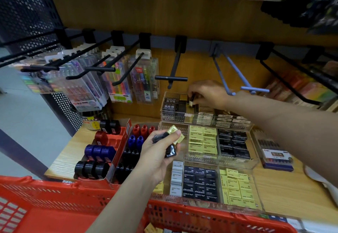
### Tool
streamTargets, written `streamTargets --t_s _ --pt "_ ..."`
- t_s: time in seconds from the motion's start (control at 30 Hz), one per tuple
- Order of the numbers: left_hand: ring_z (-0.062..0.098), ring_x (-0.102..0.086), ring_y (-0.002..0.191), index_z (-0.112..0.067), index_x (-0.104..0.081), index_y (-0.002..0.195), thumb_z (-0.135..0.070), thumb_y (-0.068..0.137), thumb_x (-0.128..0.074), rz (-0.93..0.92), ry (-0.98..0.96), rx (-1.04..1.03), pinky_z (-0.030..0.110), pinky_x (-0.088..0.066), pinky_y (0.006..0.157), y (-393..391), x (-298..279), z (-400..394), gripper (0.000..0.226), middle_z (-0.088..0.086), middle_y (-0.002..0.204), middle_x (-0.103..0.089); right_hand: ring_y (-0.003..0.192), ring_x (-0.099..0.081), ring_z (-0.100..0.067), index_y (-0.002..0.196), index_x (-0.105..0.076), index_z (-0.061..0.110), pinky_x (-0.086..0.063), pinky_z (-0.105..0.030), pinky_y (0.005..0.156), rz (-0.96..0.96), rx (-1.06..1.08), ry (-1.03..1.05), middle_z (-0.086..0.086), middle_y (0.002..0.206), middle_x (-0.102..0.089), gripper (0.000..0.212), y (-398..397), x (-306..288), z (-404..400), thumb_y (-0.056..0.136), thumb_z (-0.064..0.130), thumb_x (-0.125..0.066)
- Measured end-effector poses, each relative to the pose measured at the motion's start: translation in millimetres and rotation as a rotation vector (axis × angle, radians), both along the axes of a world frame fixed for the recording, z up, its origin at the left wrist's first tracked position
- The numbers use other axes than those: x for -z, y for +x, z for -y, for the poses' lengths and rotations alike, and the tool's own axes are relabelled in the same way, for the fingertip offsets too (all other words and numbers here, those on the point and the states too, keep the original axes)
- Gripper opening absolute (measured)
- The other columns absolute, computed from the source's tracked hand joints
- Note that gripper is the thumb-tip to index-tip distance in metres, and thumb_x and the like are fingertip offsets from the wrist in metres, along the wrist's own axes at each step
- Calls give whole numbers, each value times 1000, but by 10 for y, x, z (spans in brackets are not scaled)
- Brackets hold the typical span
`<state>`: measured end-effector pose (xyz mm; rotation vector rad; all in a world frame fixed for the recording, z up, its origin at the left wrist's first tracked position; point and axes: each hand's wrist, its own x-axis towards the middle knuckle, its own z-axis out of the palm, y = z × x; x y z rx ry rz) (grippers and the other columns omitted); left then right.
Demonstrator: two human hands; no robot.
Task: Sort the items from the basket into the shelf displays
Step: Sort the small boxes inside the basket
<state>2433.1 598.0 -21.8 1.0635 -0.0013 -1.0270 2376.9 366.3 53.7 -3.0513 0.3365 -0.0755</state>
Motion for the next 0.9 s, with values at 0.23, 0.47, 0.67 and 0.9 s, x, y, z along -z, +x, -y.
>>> streamTargets --t_s 0.23,0.47,0.67,0.9 --pt "16 -73 64 -7 -68 90 -11 48 -89 -14 -25 22 27 -56 61 -23 -41 1 47 5 75 -76 101 -61 -24 127 -57 16 -54 -40 86 354 295 308 -5 116 -61 29 -11 137 31 98 19 -57" --pt "19 -72 72 -8 -68 88 -12 47 -89 -9 5 7 28 -56 63 -26 -51 -7 46 12 92 -73 79 -54 -9 119 -66 22 -41 -16 58 349 668 605 5 104 -62 27 216 389 -205 95 34 -63" --pt "24 -69 85 -8 -69 89 -11 49 -89 -23 5 6 28 -56 64 -4 -14 0 44 15 101 -71 130 -41 -26 123 -61 37 -32 -42 109 148 609 133 -2 137 -44 27 164 428 -185 98 30 -55" --pt "20 -73 70 -6 -70 88 -10 50 -89 -52 1 -10 29 -57 63 1 -10 45 43 15 95 -74 136 -16 -29 133 -42 60 -22 -51 111 -98 329 -35 6 149 -18 90 193 388 -205 76 -9 -57"
